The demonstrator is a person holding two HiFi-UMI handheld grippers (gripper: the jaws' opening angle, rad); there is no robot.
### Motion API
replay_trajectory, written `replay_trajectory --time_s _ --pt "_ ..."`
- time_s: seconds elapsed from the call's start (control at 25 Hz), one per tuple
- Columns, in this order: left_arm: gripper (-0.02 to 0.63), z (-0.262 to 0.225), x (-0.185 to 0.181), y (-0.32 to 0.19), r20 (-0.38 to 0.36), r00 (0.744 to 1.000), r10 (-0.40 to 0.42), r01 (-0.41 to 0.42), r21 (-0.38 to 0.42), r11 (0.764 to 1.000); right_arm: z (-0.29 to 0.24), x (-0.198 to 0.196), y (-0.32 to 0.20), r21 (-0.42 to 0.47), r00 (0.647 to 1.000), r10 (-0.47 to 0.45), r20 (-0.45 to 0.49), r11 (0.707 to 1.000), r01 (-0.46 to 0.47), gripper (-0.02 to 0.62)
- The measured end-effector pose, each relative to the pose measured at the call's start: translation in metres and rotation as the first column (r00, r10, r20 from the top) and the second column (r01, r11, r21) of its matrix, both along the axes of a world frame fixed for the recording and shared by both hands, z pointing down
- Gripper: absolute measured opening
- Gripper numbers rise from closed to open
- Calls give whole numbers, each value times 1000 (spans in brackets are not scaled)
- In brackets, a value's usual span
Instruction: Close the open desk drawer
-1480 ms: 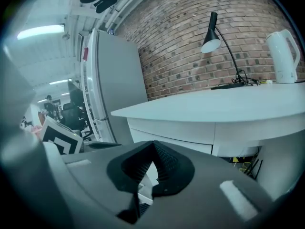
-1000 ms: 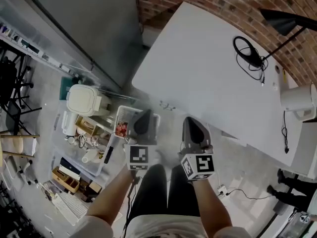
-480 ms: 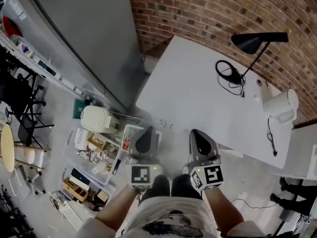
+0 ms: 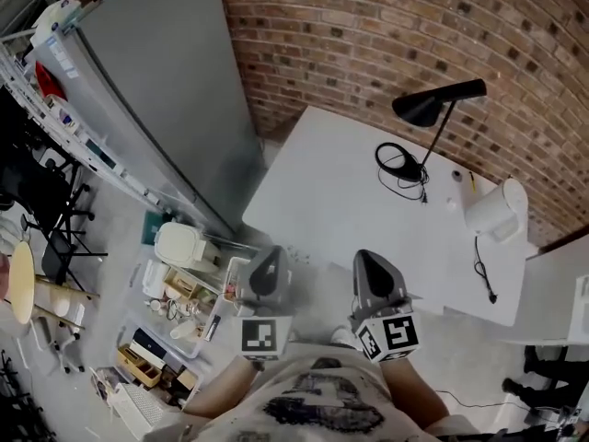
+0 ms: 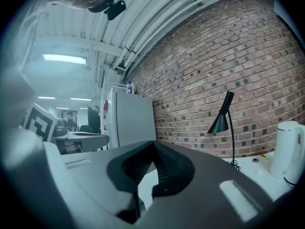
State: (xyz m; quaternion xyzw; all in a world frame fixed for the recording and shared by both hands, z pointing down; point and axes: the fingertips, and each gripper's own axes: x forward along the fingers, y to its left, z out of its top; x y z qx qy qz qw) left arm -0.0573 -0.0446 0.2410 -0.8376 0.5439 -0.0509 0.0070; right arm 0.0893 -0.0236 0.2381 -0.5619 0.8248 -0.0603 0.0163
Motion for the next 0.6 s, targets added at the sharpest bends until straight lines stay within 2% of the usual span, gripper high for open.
replay_trajectory --time_s 0.24,0.6 --pt "20 -4 34 12 11 1000 -11 11 -20 1000 -14 25 3 20 1000 -29 2 999 29 5" --pt "20 -6 48 14 25 999 -38 38 -7 999 -11 32 5 28 998 -61 6 998 61 5"
